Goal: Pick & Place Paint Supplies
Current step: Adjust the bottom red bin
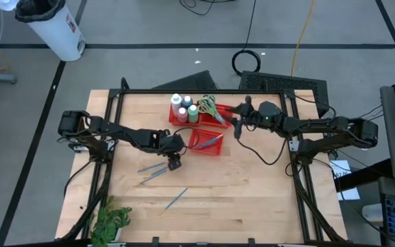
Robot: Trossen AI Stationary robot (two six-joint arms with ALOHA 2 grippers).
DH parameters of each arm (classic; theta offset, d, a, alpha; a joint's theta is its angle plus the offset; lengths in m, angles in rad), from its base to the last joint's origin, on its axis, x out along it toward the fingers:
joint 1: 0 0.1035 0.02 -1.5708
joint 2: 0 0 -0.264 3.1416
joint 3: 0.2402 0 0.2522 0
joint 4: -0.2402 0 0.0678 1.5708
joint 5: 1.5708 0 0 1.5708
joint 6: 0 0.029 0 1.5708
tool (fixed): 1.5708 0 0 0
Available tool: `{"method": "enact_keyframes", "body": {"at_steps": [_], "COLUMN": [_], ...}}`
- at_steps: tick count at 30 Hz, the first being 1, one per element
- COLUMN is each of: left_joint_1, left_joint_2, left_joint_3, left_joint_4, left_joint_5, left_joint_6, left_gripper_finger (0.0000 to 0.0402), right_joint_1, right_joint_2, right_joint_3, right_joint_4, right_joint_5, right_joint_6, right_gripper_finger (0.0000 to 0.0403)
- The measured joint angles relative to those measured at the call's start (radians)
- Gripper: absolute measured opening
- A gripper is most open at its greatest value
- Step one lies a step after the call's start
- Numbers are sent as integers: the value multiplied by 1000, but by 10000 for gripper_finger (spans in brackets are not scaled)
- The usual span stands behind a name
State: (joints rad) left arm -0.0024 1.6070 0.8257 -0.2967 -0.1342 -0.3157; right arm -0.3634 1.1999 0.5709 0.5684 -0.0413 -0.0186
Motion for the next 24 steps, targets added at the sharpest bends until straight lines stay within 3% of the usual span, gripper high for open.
{"method": "enact_keyframes", "body": {"at_steps": [6, 8, 12, 17, 21, 24], "left_joint_1": [0, 0, 0, 1, 1, 1], "left_joint_2": [0, 0, 1, 1, 1, 1], "left_joint_3": [0, 0, 0, 0, 1, 1], "left_joint_4": [11, -1, -23, -21, -21, -20], "left_joint_5": [1, 1, 1, 1, 1, 1], "left_joint_6": [19, 24, 25, 22, 23, 23], "left_gripper_finger": [234, 234, 234, 234, 234, 234], "right_joint_1": [40, 96, 264, 455, 517, 524], "right_joint_2": [2, 17, 76, 235, 327, 357], "right_joint_3": [0, 0, -1, -1, 0, 0], "right_joint_4": [-80, -134, -194, -48, 40, 10], "right_joint_5": [-364, -398, -219, 27, 204, 239], "right_joint_6": [95, 103, 84, 34, 33, 92], "right_gripper_finger": [144, 144, 135, 111, 76, 46]}}
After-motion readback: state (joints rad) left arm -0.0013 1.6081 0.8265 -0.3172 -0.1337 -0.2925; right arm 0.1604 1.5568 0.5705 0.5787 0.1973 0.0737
